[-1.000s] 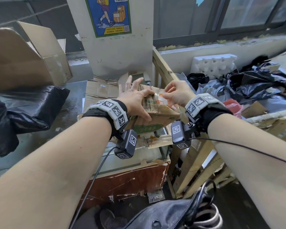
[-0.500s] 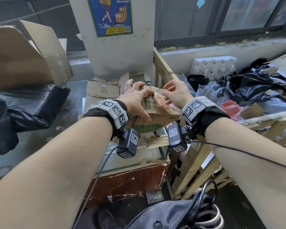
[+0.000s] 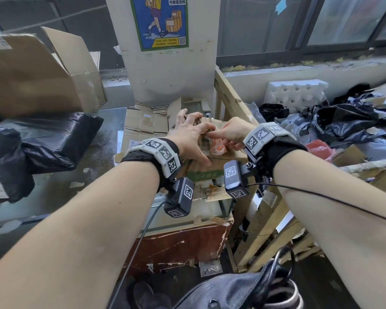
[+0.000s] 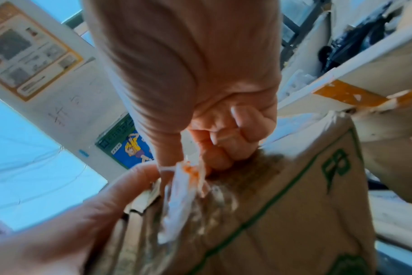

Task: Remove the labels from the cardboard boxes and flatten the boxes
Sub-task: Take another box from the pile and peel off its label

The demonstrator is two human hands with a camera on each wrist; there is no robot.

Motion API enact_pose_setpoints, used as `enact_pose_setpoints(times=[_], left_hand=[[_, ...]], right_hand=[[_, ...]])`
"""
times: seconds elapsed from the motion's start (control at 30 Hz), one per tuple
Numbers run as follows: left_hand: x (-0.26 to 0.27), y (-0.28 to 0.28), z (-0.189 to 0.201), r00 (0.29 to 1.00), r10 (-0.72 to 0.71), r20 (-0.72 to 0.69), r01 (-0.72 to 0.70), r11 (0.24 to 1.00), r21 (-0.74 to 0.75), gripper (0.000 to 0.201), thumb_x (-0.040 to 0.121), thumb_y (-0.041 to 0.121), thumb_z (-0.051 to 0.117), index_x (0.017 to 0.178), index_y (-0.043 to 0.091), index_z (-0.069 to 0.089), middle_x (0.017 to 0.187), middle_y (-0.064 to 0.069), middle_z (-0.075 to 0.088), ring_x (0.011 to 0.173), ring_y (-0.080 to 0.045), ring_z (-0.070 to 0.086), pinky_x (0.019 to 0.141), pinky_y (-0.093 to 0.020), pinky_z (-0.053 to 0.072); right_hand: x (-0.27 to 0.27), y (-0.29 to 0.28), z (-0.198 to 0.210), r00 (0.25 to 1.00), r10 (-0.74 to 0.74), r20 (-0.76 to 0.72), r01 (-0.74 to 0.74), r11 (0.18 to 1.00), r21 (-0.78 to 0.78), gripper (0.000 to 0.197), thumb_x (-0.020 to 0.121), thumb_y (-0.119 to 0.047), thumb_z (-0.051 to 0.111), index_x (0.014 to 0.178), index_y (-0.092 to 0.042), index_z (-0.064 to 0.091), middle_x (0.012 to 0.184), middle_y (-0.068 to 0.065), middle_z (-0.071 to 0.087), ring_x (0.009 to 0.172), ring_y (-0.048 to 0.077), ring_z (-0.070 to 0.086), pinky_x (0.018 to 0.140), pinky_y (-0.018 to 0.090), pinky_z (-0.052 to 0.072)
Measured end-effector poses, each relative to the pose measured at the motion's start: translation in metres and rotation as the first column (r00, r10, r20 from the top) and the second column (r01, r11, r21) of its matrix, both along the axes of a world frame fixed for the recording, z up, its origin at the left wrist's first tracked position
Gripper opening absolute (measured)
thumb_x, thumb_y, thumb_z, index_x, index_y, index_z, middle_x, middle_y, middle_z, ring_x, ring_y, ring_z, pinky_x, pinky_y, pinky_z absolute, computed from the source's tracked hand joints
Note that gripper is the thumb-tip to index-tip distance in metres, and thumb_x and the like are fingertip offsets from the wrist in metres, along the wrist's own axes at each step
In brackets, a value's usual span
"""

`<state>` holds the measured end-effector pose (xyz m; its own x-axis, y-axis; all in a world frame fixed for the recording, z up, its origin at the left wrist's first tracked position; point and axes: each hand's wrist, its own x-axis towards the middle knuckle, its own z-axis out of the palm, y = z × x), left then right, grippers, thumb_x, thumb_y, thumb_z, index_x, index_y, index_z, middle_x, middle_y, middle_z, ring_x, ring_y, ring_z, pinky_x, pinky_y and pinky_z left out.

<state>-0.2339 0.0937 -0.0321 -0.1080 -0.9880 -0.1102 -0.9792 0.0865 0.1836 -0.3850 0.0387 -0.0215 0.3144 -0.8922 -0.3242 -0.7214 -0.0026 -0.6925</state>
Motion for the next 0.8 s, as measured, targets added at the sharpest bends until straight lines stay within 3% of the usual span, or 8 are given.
enact_pose_setpoints(times=[0.1, 0.23, 0.33, 0.4, 0.5, 0.57, 0.67, 0.8], left_hand=[[0.000, 0.001, 0.001, 1.000, -0.001, -0.002, 0.001, 1.000, -0.010, 0.109, 0.054, 0.057, 0.085, 0.144, 0.043, 0.027, 0.156, 0.006, 0.008, 0.144, -0.029, -0.014, 0.116, -0.058, 0.016], [0.002, -0.002, 0.007, 1.000, 0.015, 0.003, -0.015, 1.000, -0.008, 0.131, 0.050, 0.053, 0.088, 0.152, 0.037, 0.008, 0.149, 0.000, 0.019, 0.137, -0.027, 0.008, 0.116, -0.047, 0.024], [-0.003, -0.009, 0.017, 0.985, 0.006, 0.175, -0.007, 1.000, 0.003, 0.135, 0.043, 0.065, 0.084, 0.152, 0.032, 0.013, 0.142, -0.002, 0.028, 0.128, -0.028, 0.024, 0.113, -0.045, 0.026], [-0.013, -0.013, 0.018, 0.953, -0.009, 0.302, 0.009, 1.000, 0.002, 0.134, 0.040, 0.074, 0.078, 0.151, 0.027, 0.021, 0.137, -0.006, 0.032, 0.125, -0.031, 0.030, 0.112, -0.047, 0.023], [-0.026, -0.015, 0.010, 0.936, -0.008, 0.352, 0.001, 1.000, 0.019, 0.139, 0.043, 0.084, 0.070, 0.153, 0.024, 0.011, 0.146, -0.013, 0.025, 0.137, -0.036, 0.020, 0.116, -0.057, 0.005], [-0.028, -0.016, 0.008, 0.943, -0.007, 0.332, -0.006, 0.999, 0.036, 0.141, 0.045, 0.084, 0.069, 0.154, 0.024, 0.003, 0.153, -0.012, 0.018, 0.143, -0.036, 0.011, 0.115, -0.061, 0.002], [-0.025, -0.016, 0.009, 0.962, -0.015, 0.273, 0.001, 0.999, 0.050, 0.139, 0.048, 0.080, 0.072, 0.154, 0.026, 0.001, 0.153, -0.009, 0.017, 0.143, -0.033, 0.009, 0.113, -0.060, 0.012], [-0.019, -0.017, 0.007, 0.977, -0.022, 0.214, 0.014, 0.999, 0.038, 0.136, 0.048, 0.078, 0.075, 0.154, 0.027, 0.005, 0.150, -0.005, 0.021, 0.140, -0.028, 0.012, 0.111, -0.057, 0.021]], right_hand=[[0.004, 0.002, 0.002, 0.996, 0.031, -0.081, -0.036, 0.998, -0.057, 0.040, 0.081, -0.044, 0.071, 0.067, -0.011, 0.053, 0.054, 0.001, 0.049, 0.041, 0.010, 0.041, 0.031, 0.015, 0.029], [0.005, 0.003, 0.000, 0.998, 0.045, -0.054, -0.048, 0.997, -0.065, 0.036, 0.086, -0.038, 0.068, 0.064, -0.012, 0.056, 0.030, -0.006, 0.045, 0.025, 0.003, 0.038, 0.030, 0.015, 0.028], [-0.001, 0.003, -0.007, 0.998, 0.015, 0.066, -0.012, 0.999, -0.040, 0.028, 0.088, -0.032, 0.066, 0.066, -0.014, 0.062, 0.031, -0.008, 0.047, 0.025, 0.001, 0.037, 0.032, 0.015, 0.030], [-0.007, 0.002, -0.015, 0.984, -0.039, 0.176, 0.044, 0.999, -0.027, 0.025, 0.088, -0.026, 0.067, 0.065, -0.015, 0.064, 0.042, -0.006, 0.055, 0.028, 0.001, 0.042, 0.033, 0.014, 0.033], [-0.015, 0.001, -0.027, 0.947, -0.120, 0.299, 0.131, 0.991, -0.016, 0.021, 0.086, -0.019, 0.068, 0.067, -0.011, 0.065, 0.062, 0.002, 0.062, 0.046, 0.007, 0.055, 0.047, 0.017, 0.044], [-0.018, 0.002, -0.030, 0.923, -0.146, 0.356, 0.155, 0.988, 0.003, 0.019, 0.086, -0.016, 0.068, 0.070, -0.008, 0.067, 0.060, 0.001, 0.064, 0.051, 0.009, 0.056, 0.054, 0.020, 0.046], [-0.020, 0.006, -0.028, 0.886, -0.164, 0.433, 0.157, 0.986, 0.051, 0.023, 0.089, -0.012, 0.064, 0.066, -0.010, 0.064, 0.044, -0.007, 0.061, 0.039, 0.001, 0.054, 0.044, 0.014, 0.045], [-0.022, 0.011, -0.023, 0.850, -0.179, 0.496, 0.157, 0.984, 0.086, 0.025, 0.091, -0.007, 0.059, 0.066, -0.005, 0.061, 0.036, -0.006, 0.054, 0.030, 0.000, 0.047, 0.034, 0.013, 0.036]])
